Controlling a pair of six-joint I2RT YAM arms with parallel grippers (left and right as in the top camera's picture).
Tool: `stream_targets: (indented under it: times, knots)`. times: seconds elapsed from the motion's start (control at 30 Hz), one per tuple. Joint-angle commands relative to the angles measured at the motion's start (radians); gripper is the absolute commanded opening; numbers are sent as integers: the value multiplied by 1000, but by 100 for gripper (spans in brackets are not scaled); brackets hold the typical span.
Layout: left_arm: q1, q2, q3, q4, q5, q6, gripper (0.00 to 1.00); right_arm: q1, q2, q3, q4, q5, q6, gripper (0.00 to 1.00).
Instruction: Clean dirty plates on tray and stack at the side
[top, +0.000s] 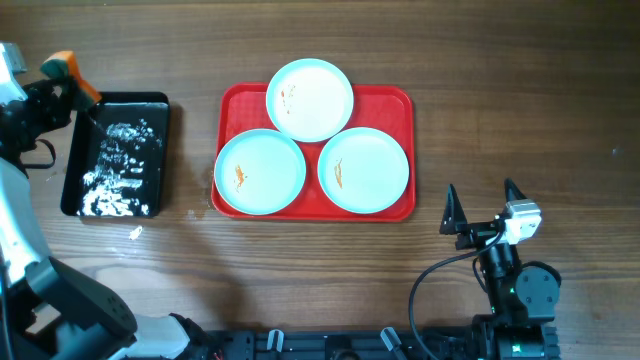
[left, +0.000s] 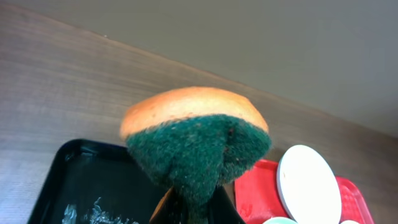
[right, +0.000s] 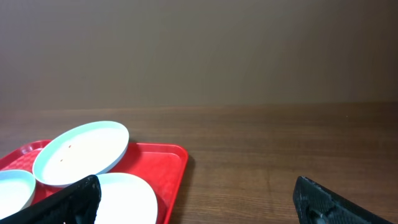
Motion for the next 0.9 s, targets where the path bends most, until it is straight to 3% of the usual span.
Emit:
stream_targets:
  times: [0.0,0.1,0.2,0.33,0.63,0.73,0.87]
  knots:
    - [-36,86,-55,-97,-190,134,4,-5,-6,-1,5,14,-18,100]
    - [-29,140,-70,-113,-173,144,4,-5,-6,-1,5,14,-18,100]
    - [-12,44,31,-111,-75,143,4,-5,-6,-1,5,14,-18,100]
    - [-13,-56,131,-88,-77,143,4,-5,-6,-1,5,14,-18,100]
    - [-11,177,-10,-204,-66,144,4,-5,-6,-1,5,14,-18,100]
    - [11,78,84,-192,46,117,4,-5,-6,-1,5,14,-18,99]
    - [12,-66,145,-132,8,109,4,-5,-6,-1,5,14,-18,100]
